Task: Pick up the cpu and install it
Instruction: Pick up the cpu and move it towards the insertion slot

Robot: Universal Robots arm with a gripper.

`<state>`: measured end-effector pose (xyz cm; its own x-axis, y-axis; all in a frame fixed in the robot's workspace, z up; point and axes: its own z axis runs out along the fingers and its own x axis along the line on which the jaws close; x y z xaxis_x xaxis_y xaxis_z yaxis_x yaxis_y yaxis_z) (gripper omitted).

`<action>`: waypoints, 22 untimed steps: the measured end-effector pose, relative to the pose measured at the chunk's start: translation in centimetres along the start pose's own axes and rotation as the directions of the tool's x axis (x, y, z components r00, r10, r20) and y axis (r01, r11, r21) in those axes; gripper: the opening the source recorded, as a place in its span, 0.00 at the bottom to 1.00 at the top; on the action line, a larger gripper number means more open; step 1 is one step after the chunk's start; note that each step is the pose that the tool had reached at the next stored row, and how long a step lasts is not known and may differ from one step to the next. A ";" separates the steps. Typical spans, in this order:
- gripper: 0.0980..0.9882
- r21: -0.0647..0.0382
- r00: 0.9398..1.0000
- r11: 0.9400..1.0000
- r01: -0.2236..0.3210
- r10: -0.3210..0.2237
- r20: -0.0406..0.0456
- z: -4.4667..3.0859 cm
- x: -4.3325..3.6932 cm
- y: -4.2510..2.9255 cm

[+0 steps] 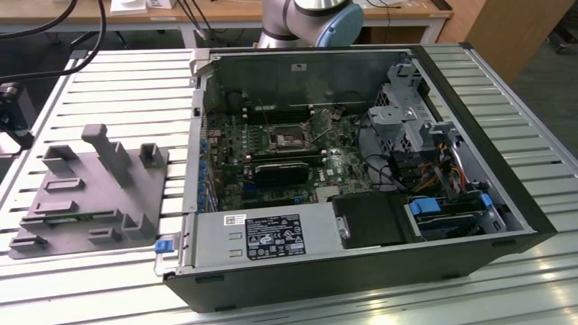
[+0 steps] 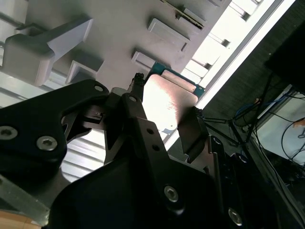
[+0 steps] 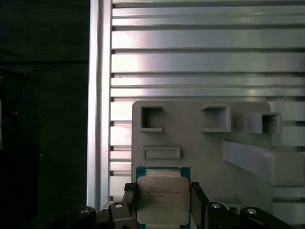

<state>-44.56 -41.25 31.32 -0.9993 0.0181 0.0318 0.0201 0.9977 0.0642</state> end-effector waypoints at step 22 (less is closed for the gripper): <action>0.49 0.000 1.000 1.000 0.000 0.000 0.000 -1.48 0.05 0.10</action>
<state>-44.56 -41.25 32.81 -0.9993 0.0181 0.0315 0.0201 0.9977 0.0641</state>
